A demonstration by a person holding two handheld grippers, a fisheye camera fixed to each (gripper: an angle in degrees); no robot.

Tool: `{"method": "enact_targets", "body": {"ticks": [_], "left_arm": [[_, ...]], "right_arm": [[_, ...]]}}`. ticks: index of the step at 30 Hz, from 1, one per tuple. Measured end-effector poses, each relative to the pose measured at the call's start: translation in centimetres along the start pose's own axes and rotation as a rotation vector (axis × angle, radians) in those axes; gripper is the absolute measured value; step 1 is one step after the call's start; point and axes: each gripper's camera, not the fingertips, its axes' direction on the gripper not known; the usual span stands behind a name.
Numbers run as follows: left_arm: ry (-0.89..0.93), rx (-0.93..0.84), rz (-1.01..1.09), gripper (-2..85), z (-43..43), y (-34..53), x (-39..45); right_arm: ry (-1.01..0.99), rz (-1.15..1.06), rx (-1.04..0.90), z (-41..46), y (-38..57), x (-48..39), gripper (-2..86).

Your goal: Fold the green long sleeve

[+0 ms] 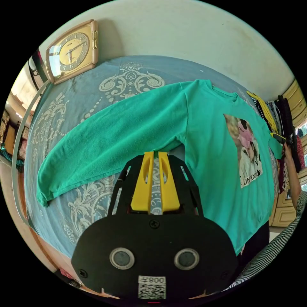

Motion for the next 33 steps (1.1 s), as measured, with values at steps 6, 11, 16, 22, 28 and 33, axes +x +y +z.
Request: {"method": "enact_targets", "body": {"ticks": [6, 11, 16, 22, 28, 33], "left_arm": [[-0.187, 0.004, -0.09, 0.2, -0.7, 1.4, -1.5], [-0.041, 0.073, -0.105, 0.1, -1.8, 3.2, -2.7], [-0.1, -0.033, -0.128, 0.2, 1.1, 2.6, -3.0], [-0.117, 0.01, -0.14, 0.2, 0.3, 3.8, -2.8], [0.16, 0.023, -0.061, 0.2, -0.8, 12.8, 1.6], [0.345, -0.017, -0.253, 0.3, -1.2, 21.6, 0.4]], "right_arm": [[-0.033, 0.037, -0.115, 1.9, 5.0, 2.3, -0.2], [0.002, 0.058, -0.134, -0.5, 5.6, 3.9, 0.0], [-0.183, -0.008, 0.0, -5.4, 7.9, -0.6, 0.5], [-0.252, -0.171, -0.116, -6.4, 13.1, -8.9, 1.6], [-0.228, -0.136, -0.21, -8.5, 21.4, -10.1, 1.7], [-0.332, 0.067, -0.229, -10.6, 25.4, -5.6, 2.0]]}}
